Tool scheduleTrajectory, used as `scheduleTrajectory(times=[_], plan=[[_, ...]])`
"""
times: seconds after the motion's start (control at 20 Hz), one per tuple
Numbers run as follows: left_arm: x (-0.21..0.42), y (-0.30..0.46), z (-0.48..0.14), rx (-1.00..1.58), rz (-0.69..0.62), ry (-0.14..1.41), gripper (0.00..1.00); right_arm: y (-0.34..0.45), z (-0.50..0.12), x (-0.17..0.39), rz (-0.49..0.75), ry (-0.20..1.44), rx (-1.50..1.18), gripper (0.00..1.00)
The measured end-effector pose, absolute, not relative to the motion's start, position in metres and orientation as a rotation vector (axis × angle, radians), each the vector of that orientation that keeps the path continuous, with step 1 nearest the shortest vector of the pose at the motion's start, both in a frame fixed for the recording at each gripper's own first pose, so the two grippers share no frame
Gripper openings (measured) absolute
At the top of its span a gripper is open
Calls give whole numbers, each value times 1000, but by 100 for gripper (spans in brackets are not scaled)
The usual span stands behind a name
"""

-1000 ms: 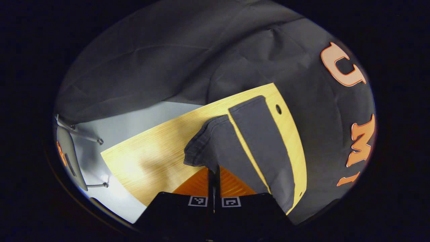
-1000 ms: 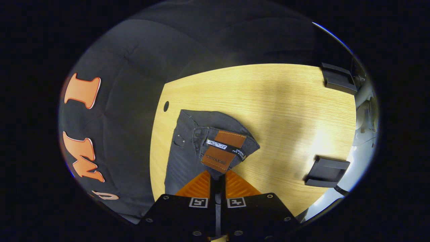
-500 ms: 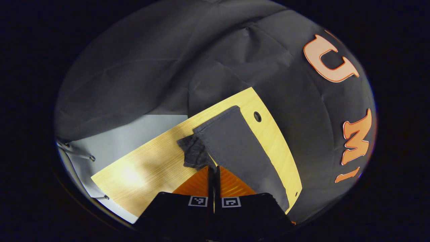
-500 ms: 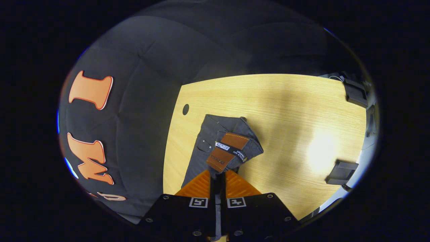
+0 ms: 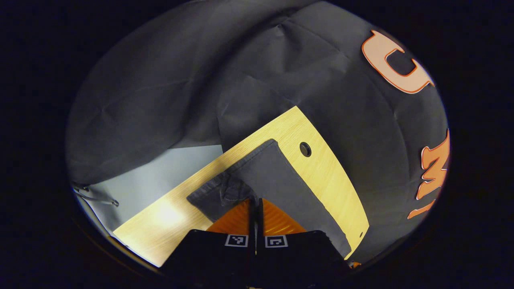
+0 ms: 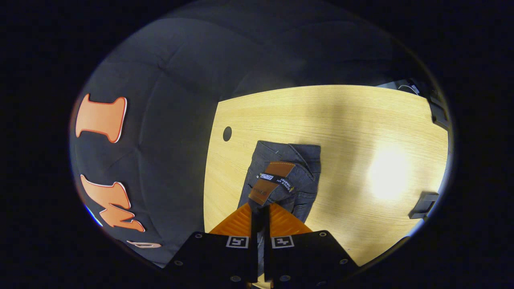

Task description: Grasp the waist and the cuffs of the jeans and fold them to make the two legs overlap; first hold the waist and fold one-third of the jeans toward the cuffs, then hold the cuffs and fold the remaining one-third in the same direction to finish folding.

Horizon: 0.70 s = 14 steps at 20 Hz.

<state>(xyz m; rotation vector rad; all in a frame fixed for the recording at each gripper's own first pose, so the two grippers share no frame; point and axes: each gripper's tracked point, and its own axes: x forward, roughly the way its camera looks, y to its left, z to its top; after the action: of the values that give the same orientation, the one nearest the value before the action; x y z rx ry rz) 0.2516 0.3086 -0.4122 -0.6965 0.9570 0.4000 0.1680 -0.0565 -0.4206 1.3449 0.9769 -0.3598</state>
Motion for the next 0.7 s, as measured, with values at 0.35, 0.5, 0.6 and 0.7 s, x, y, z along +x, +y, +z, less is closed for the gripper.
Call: scheduleTrajectory(times=[0.35, 0.5, 0.6, 0.7], plan=[[314, 307, -425, -572, 388, 1006, 1, -41, -447, 216, -374, 1060, 1336, 7], [338, 308, -443, -557, 406, 1033, 1, -33, -458, 230, -376, 1106, 1344, 6], [346, 305, -449, -521, 408, 1032, 1, -27, -464, 238, -377, 1136, 1349, 6], [351, 301, -454, -507, 409, 1024, 2, -25, -466, 238, -373, 1175, 1324, 6]])
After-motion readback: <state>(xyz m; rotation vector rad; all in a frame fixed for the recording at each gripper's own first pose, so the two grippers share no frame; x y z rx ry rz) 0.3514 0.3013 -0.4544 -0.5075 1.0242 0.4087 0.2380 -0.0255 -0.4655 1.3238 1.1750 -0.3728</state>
